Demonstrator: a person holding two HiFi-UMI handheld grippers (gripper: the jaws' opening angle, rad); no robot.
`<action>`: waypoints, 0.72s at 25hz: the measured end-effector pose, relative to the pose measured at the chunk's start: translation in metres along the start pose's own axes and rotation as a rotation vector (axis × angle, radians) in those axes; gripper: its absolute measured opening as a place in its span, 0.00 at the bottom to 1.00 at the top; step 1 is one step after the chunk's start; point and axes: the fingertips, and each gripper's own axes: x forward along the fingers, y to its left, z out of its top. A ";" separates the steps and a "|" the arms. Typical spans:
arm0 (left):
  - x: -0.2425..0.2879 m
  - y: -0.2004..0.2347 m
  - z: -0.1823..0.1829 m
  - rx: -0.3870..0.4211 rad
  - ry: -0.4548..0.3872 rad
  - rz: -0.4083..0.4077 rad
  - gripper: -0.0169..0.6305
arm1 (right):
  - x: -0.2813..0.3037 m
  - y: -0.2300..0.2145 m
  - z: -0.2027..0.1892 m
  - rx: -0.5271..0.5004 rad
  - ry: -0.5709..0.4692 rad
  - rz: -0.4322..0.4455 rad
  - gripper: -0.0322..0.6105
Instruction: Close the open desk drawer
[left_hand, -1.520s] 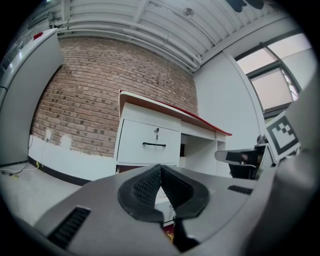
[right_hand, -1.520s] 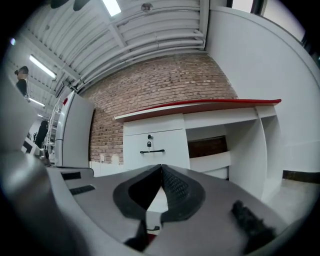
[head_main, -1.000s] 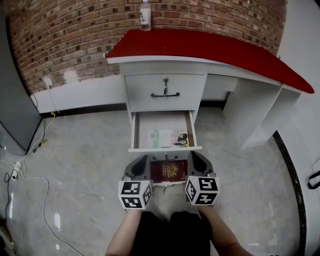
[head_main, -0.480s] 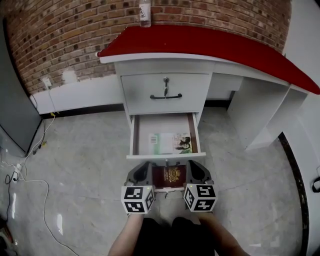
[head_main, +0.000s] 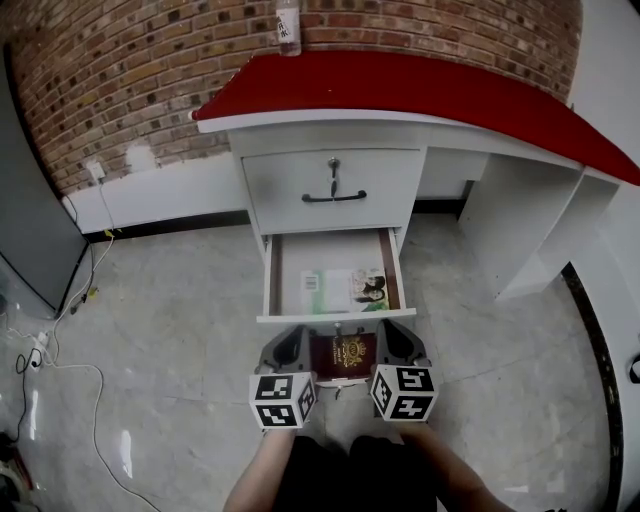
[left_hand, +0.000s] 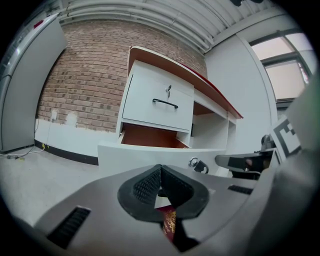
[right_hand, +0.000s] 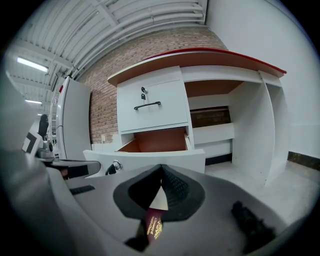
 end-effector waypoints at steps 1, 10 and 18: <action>0.000 0.000 0.000 -0.001 0.005 0.000 0.04 | 0.000 0.000 0.000 -0.001 -0.001 -0.001 0.07; 0.007 0.003 0.016 -0.015 -0.013 0.007 0.04 | 0.008 0.000 0.016 -0.012 -0.034 0.005 0.07; 0.016 0.005 0.037 -0.019 -0.032 0.013 0.04 | 0.018 -0.002 0.038 -0.017 -0.048 0.022 0.07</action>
